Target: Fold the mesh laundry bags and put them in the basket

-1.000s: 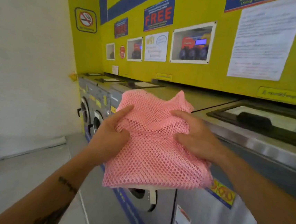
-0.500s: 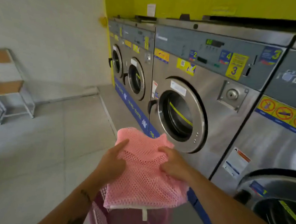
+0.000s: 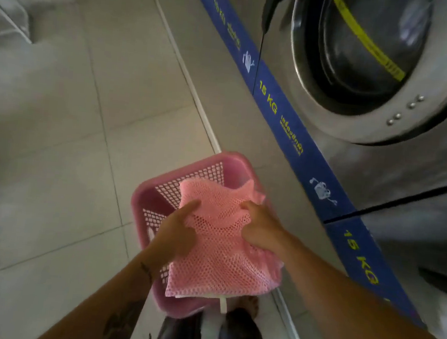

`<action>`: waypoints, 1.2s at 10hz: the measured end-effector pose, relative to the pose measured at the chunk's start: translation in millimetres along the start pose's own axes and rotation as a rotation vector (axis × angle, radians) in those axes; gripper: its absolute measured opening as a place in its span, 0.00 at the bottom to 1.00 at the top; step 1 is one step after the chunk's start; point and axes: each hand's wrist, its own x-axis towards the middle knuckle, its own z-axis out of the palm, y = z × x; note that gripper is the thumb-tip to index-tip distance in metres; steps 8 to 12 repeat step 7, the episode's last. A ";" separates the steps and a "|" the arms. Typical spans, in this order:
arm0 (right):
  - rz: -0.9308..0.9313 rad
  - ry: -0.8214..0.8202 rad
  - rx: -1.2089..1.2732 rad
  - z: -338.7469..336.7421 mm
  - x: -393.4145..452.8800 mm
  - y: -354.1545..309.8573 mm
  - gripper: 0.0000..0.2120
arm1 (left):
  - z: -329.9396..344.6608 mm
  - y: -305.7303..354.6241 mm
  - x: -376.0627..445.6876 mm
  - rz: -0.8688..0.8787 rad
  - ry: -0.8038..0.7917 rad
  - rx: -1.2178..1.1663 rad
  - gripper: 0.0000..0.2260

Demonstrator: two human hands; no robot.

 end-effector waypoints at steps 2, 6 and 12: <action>0.096 -0.044 -0.032 68.4 101.3 45.8 0.35 | 44.8 -68.6 88.0 -0.082 -0.084 -0.077 0.26; 0.117 -0.074 -0.320 146.5 216.9 100.2 0.41 | 86.1 -177.3 197.0 -0.162 -0.277 0.071 0.27; 0.127 -0.052 -0.259 148.5 214.7 107.0 0.38 | 81.9 -175.3 191.7 -0.181 -0.266 0.078 0.23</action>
